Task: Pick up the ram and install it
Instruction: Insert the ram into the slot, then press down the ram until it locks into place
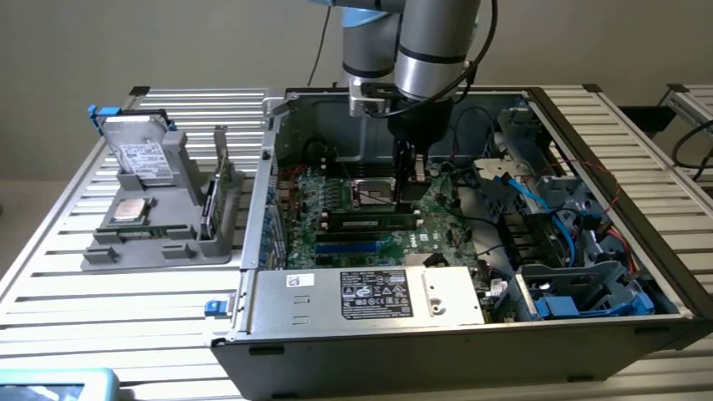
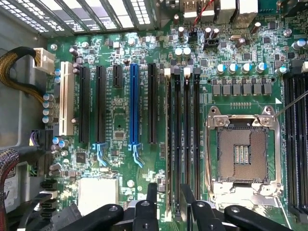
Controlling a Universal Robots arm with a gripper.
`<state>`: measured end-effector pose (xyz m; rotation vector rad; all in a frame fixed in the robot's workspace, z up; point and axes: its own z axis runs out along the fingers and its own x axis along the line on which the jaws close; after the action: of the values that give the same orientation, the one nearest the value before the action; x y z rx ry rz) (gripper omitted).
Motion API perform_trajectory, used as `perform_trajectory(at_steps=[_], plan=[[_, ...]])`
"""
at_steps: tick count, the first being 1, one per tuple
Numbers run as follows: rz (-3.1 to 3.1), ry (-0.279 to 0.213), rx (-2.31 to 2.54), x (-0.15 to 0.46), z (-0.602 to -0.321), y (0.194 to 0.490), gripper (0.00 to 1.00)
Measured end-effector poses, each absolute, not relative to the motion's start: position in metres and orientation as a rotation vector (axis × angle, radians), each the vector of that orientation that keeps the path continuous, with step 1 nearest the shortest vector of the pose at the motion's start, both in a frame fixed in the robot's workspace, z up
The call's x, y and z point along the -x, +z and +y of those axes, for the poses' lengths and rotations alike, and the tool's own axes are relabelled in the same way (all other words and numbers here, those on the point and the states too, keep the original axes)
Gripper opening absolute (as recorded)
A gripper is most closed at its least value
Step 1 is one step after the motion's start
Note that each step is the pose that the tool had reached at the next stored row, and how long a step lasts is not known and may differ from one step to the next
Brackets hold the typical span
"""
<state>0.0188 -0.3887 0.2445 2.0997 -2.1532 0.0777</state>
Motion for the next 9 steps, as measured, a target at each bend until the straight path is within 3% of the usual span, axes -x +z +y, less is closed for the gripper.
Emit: perform_trajectory(at_steps=[9], plan=[[-2.126,0.080,-2.128,-0.0189,-0.3886,0.2445,0.33]])
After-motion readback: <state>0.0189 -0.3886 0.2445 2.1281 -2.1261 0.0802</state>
